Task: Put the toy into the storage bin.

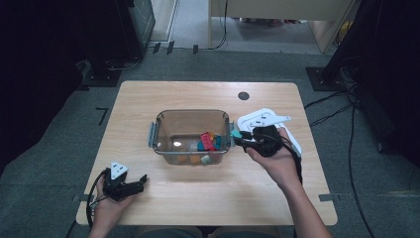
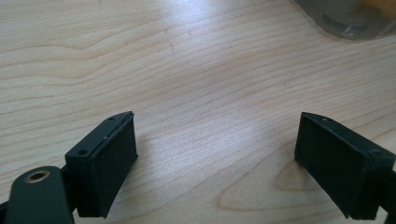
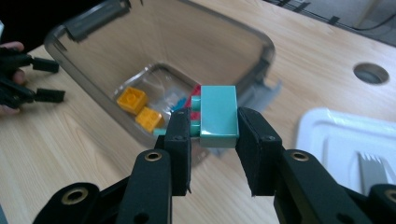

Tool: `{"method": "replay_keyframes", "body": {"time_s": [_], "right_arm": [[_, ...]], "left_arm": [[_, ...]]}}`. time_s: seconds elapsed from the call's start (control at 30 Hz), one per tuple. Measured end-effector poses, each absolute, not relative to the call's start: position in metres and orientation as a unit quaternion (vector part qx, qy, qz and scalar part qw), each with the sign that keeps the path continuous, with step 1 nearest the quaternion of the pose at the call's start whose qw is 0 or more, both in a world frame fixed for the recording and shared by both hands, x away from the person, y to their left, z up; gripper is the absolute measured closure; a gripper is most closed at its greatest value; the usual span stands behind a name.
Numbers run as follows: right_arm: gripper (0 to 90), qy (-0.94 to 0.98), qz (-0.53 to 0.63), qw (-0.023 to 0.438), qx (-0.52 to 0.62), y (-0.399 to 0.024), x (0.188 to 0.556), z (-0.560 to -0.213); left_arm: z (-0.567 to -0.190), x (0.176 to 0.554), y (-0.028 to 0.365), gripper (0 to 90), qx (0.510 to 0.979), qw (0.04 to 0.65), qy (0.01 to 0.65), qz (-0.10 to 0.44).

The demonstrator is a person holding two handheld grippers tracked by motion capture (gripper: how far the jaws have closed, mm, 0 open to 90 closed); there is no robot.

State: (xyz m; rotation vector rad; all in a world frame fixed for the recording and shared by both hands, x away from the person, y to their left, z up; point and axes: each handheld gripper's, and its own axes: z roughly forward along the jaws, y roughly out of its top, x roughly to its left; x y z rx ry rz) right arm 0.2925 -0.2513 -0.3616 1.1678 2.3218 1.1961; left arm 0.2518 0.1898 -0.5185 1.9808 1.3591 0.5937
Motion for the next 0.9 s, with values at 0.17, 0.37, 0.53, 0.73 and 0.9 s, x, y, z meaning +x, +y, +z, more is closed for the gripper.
{"method": "replay_keyframes", "body": {"time_s": [0.17,0.37,0.53,0.73,0.9], "right_arm": [[67.5,0.812,0.412,0.134,0.392,-0.222,0.311,-0.358],[66.5,0.826,0.389,0.131,0.386,-0.193,0.331,-0.372],[52.7,0.823,0.392,0.132,0.388,-0.19,0.337,-0.377],[49.9,0.807,0.405,0.141,0.405,-0.215,0.328,-0.374],[47.4,0.79,0.412,0.151,0.428,-0.249,0.32,-0.377]], "left_arm": [[-0.519,0.252,0.19,12.9,0.756,0.328,0.519,0.227],[-0.519,0.252,0.19,12.8,0.757,0.328,0.518,0.226],[-0.519,0.252,0.19,12.9,0.757,0.328,0.517,0.226],[-0.519,0.252,0.19,12.8,0.759,0.329,0.515,0.225],[-0.518,0.253,0.19,12.5,0.761,0.328,0.513,0.225]]}}
